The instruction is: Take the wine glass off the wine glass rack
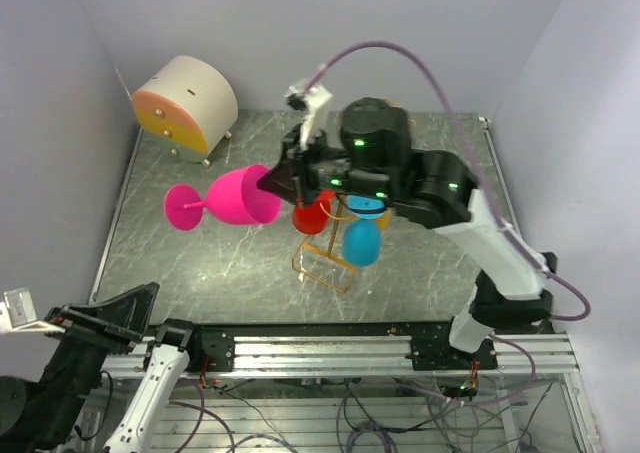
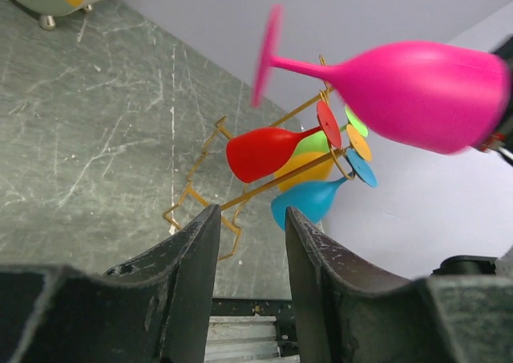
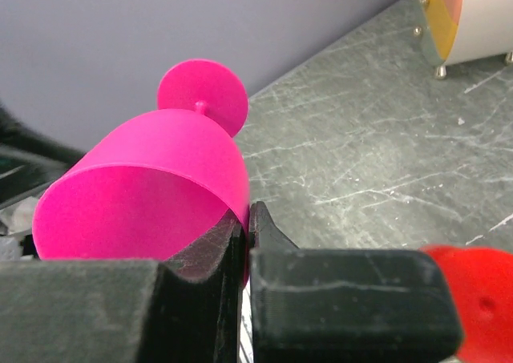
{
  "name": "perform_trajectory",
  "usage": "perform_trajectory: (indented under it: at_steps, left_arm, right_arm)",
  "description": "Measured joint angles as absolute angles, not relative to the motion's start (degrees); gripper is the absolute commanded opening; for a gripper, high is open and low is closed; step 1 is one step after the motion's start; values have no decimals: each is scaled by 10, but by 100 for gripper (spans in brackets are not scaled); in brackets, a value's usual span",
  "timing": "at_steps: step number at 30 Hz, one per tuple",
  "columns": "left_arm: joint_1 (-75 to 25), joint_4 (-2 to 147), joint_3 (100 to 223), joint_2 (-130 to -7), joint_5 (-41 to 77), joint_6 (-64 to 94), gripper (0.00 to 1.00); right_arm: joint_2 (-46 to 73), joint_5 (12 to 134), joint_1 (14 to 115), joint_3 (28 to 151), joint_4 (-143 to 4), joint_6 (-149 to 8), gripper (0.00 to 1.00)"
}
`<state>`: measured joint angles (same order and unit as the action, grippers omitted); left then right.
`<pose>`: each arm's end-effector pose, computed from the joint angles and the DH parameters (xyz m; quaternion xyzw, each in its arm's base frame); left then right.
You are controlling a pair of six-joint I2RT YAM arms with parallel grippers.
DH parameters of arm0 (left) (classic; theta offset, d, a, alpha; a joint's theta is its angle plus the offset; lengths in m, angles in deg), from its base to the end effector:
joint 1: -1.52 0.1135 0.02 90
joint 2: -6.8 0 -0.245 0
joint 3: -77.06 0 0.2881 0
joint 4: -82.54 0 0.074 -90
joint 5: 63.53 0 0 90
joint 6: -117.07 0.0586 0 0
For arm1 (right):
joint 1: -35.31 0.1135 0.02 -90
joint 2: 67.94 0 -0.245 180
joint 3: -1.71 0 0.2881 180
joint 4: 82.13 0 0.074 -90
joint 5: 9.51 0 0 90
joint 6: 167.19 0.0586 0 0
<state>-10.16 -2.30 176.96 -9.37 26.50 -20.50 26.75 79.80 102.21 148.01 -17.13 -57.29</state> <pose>-0.0502 0.0104 0.4655 -0.2201 0.6791 -0.3460 0.6088 0.1359 0.3203 0.5528 -0.3163 0.7181 0.4293 0.4471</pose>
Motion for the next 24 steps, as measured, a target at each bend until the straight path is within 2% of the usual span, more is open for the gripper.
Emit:
perform_trajectory:
  at_steps: [5,12,24]
  left_arm:
    - [-101,-60,1797,-84,274,-201,60]
    - [-86,-102,1824,-69,275,-191,60]
    - [-21,-139,1866,-65,268,-142,59]
  right_arm:
    - [365,819,1038,1487,-183,-577,0]
    - [491,858,1063,1508,-169,-577,0]
    - [585,900,1063,1551,-153,-561,0]
